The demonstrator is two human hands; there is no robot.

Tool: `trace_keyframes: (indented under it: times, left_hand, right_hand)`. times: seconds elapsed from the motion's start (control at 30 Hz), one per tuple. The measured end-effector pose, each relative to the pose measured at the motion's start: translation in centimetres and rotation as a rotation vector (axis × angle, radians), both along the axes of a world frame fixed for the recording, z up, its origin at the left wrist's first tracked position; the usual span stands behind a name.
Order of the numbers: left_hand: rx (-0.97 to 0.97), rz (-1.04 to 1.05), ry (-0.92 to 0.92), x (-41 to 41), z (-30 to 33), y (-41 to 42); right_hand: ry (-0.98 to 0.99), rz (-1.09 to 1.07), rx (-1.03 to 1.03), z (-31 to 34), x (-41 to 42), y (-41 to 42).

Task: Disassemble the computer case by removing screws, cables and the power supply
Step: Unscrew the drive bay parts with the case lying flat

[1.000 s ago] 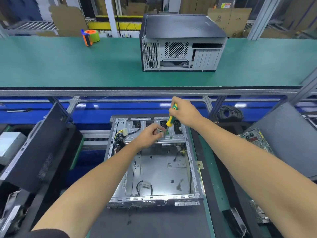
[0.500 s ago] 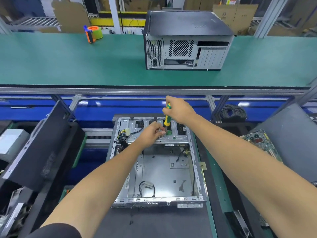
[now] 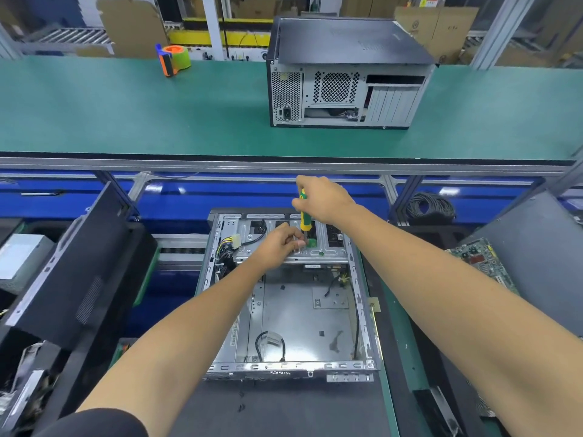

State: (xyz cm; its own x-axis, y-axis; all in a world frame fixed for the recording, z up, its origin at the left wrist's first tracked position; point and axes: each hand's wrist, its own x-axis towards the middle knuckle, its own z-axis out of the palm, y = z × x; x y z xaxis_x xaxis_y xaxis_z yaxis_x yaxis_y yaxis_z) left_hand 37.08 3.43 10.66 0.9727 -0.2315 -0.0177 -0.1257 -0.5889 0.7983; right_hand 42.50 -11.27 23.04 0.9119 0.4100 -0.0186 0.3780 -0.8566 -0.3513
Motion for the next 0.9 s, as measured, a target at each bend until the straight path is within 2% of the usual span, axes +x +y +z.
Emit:
trace_keyframes:
  times: [0.5,0.63,0.77,0.9]
  left_hand:
    - [0.038,-0.014,0.011,-0.2,0.1,0.0]
    - [0.060,-0.032,-0.015,-0.4,0.0,0.2]
    - [0.023,-0.017,-0.021,-0.5,0.0,0.2]
    - [-0.001,-0.027,-0.029,-0.8,-0.2,0.1]
  right_hand:
    - [-0.024,0.025,-0.087,0.2,-0.3,0.1]
    - [-0.104,0.156,-0.416,2.0,-0.3,0.2]
    - [0.080,0.342,-0.376,3.1,-0.1,-0.1]
    - [0.059,0.523,-0.404,3.1,-0.7,0.5]
